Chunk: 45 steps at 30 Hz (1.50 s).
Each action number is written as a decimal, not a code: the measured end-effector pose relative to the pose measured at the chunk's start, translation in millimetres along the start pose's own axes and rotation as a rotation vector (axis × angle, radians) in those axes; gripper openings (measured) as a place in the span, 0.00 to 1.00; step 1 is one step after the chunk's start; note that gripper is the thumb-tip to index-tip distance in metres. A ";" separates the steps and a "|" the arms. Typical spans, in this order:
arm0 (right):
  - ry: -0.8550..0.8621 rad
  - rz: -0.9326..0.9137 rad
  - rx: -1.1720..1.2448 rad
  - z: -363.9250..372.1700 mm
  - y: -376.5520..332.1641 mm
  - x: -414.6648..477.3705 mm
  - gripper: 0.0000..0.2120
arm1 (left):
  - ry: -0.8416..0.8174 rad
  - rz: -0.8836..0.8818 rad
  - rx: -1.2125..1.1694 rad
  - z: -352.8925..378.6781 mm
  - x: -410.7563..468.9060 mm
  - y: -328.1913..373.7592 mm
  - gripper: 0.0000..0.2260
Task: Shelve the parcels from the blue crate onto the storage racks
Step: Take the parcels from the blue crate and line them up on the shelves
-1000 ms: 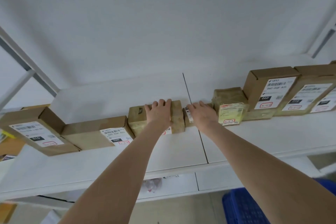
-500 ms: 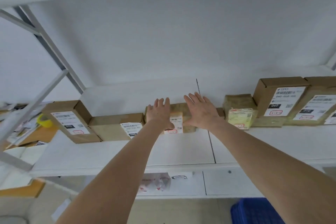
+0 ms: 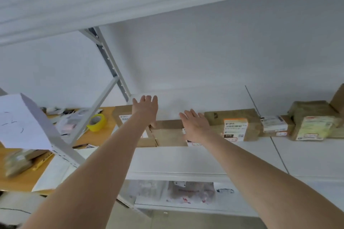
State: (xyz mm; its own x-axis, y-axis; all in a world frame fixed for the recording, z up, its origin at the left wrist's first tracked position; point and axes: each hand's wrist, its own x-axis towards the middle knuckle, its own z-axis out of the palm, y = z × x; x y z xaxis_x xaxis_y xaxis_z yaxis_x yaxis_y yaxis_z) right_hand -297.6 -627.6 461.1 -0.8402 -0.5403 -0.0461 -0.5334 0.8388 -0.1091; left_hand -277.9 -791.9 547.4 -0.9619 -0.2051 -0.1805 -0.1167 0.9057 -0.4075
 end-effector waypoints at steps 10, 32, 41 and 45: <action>0.013 0.144 -0.083 21.4 -30.2 20.9 0.26 | 0.044 -0.026 -0.015 14.6 2.9 -39.0 0.21; 0.078 0.194 -0.067 27.0 -22.8 54.2 0.26 | 0.179 0.043 -0.003 22.9 35.4 -47.4 0.20; 0.048 0.193 -0.051 25.1 -19.7 59.8 0.27 | 0.129 0.026 0.004 21.5 41.2 -46.1 0.22; 0.014 0.161 -0.007 18.2 -17.7 53.4 0.32 | 0.115 0.029 0.082 16.6 38.0 -39.2 0.29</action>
State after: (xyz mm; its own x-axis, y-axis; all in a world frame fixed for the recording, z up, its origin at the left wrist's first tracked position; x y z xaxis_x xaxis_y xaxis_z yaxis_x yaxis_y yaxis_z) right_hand -331.2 -672.6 442.5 -0.9162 -0.3978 -0.0489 -0.3922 0.9150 -0.0948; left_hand -305.8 -841.3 541.7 -0.9871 -0.1310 -0.0915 -0.0721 0.8762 -0.4765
